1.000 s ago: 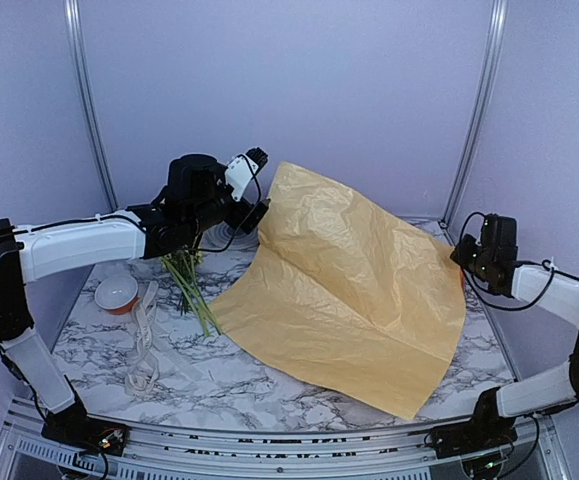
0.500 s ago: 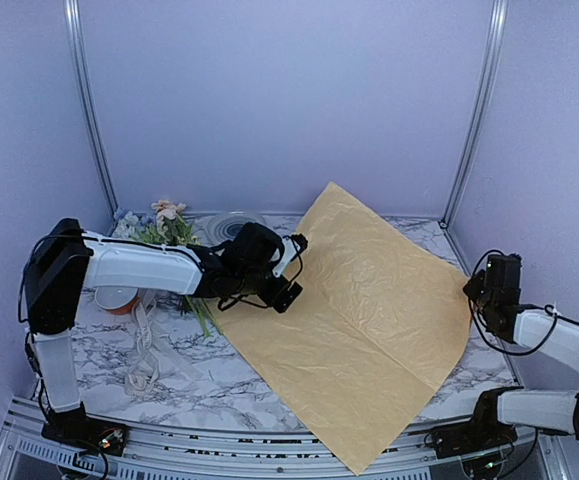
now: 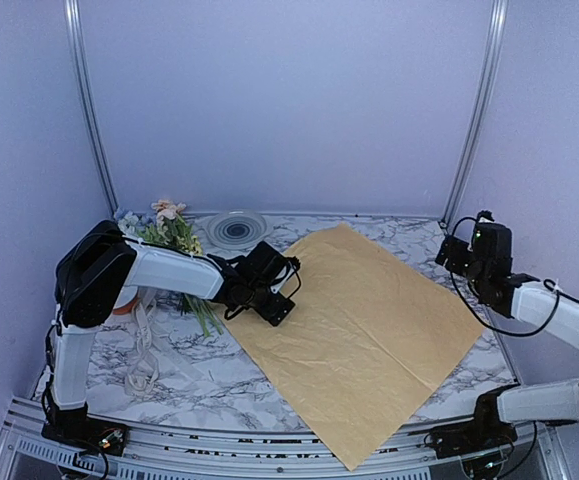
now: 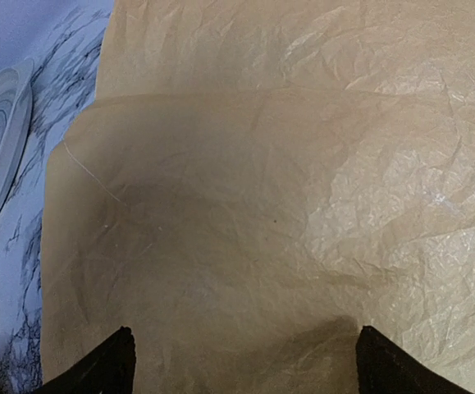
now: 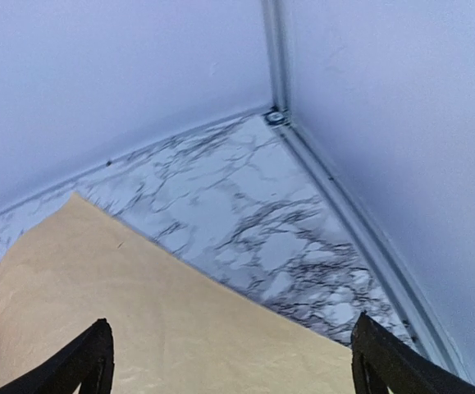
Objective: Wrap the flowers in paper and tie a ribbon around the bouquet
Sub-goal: Adjust the flattened wrapping paper at the center of the board, then pick up the fake flower from the corner of the board.
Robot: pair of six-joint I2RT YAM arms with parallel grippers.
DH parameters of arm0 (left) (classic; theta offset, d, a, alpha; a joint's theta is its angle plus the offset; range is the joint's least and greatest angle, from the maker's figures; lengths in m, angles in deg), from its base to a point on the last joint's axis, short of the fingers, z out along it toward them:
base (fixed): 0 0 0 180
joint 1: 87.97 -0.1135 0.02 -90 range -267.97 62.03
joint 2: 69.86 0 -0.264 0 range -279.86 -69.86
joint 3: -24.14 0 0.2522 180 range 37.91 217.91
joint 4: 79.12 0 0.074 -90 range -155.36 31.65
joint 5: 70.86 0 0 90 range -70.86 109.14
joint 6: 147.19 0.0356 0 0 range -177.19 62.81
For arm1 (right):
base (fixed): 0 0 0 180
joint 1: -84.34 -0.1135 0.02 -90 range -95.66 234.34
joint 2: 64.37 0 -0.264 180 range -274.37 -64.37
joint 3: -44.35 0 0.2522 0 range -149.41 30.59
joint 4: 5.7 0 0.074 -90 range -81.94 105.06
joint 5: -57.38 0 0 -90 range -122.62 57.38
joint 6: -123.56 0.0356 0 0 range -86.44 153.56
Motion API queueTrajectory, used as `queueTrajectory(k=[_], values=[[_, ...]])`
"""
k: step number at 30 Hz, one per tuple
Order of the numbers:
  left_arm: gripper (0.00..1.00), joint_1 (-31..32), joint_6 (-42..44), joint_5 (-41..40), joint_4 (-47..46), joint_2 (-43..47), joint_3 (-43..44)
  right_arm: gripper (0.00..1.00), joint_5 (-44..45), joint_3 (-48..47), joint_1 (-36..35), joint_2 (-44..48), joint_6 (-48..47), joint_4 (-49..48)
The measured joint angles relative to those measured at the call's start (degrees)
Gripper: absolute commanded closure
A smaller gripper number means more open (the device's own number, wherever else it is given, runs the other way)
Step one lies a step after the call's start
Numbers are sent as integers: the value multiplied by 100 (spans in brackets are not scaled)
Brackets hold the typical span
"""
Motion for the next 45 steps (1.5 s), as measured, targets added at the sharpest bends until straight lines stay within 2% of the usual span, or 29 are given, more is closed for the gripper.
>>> queueTrajectory(k=[2,8,14,18,22,25,27,28,30,32,35,39,41,45], values=[[6,-59,42,-76,2,-129,186,13,-520,-269,-208,-555,-136,-11],[5,-363,284,-328,50,-509,765,13,-1655,-890,-660,-2481,-348,286],[5,-522,603,-365,96,-726,1189,13,-1486,-1067,-831,-3421,-310,601],[6,-509,605,-199,-131,-105,535,15,-1274,-1141,-743,-3471,-308,643],[17,-588,26,-153,70,962,81,28,-1150,-1257,-763,-3368,-402,807],[27,-1058,-837,-116,166,1644,-52,39,-1086,-1362,-850,-3062,-490,927],[35,-1534,-1403,-144,155,2022,-391,48,-1099,-1440,-927,-2826,-516,922],[36,-1803,-1668,-181,155,2205,-671,49,-1126,-1484,-970,-2710,-535,918],[36,-2282,-2103,-396,219,2371,-1156,50,-1213,-1558,-1025,-2546,-551,901],[40,-2485,-2387,-553,313,2350,-1473,50,-1239,-1624,-1064,-2476,-566,901],[50,-2555,-2852,-501,417,2299,-1897,50,-1241,-1652,-1108,-2448,-584,907],[56,-2697,-3447,-284,225,2299,-2280,50,-1241,-1652,-1130,-2404,-592,957],[63,-2778,-3654,-214,50,2293,-2396,50,-1244,-1650,-1130,-2376,-592,964],[66,-2857,-3838,-66,-219,2140,-2376,50,-1244,-1620,-1130,-2374,-599,964]])
